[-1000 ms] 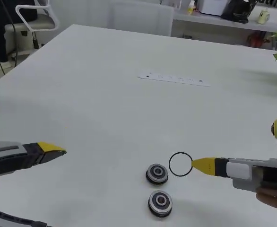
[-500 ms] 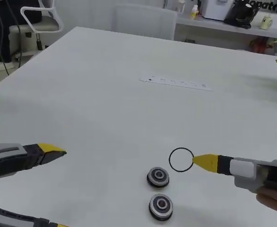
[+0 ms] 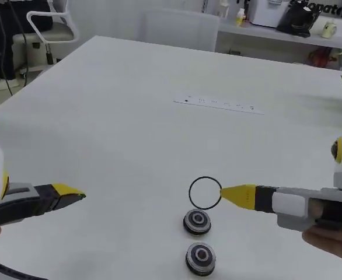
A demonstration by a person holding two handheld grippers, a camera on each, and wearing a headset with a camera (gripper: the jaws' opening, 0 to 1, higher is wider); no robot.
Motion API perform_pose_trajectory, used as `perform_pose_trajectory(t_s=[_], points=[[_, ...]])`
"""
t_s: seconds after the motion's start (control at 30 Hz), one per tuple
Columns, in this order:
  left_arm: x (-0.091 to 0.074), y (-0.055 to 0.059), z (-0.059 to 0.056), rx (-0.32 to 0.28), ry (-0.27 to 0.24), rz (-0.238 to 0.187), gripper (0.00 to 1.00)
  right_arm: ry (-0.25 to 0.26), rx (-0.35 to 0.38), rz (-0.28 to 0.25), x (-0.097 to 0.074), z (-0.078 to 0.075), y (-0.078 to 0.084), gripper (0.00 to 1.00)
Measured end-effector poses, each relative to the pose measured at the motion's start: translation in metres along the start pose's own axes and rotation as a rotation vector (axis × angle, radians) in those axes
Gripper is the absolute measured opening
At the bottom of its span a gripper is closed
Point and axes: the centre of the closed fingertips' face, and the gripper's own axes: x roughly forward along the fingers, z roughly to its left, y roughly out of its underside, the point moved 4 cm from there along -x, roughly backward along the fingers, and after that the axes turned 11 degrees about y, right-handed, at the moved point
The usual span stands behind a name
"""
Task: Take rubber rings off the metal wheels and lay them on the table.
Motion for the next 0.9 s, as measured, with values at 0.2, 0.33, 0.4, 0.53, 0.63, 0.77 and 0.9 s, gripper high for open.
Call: perform_pose_trajectory(t_s=[0.2, 0.33, 0.4, 0.53, 0.63, 0.77, 0.9], points=[[-0.001, 0.0, 0.001, -0.005, -0.007, -0.007, 0.95, -0.042, -0.048, 0.039, 0.011, 0.013, 0.0, 0.0], [0.0, 0.0, 0.002, -0.008, -0.007, -0.006, 0.95, -0.072, -0.064, 0.066, 0.021, 0.021, -0.001, 0.0], [0.0, 0.001, 0.002, -0.009, -0.005, -0.005, 0.95, -0.078, -0.063, 0.078, 0.027, 0.024, -0.002, 0.0], [0.0, 0.001, 0.002, -0.012, -0.004, -0.004, 0.95, -0.087, -0.083, 0.118, 0.039, 0.029, 0.001, 0.0], [0.0, 0.002, 0.002, -0.013, -0.005, -0.002, 0.95, -0.1, -0.105, 0.13, 0.046, 0.034, 0.006, 0.0], [-0.001, 0.002, 0.002, -0.019, -0.009, -0.005, 0.95, -0.094, -0.113, 0.174, 0.056, 0.036, 0.021, 0.0], [-0.001, 0.001, 0.003, -0.034, -0.008, -0.027, 0.95, -0.069, -0.127, 0.206, 0.062, 0.031, 0.035, 0.0]])
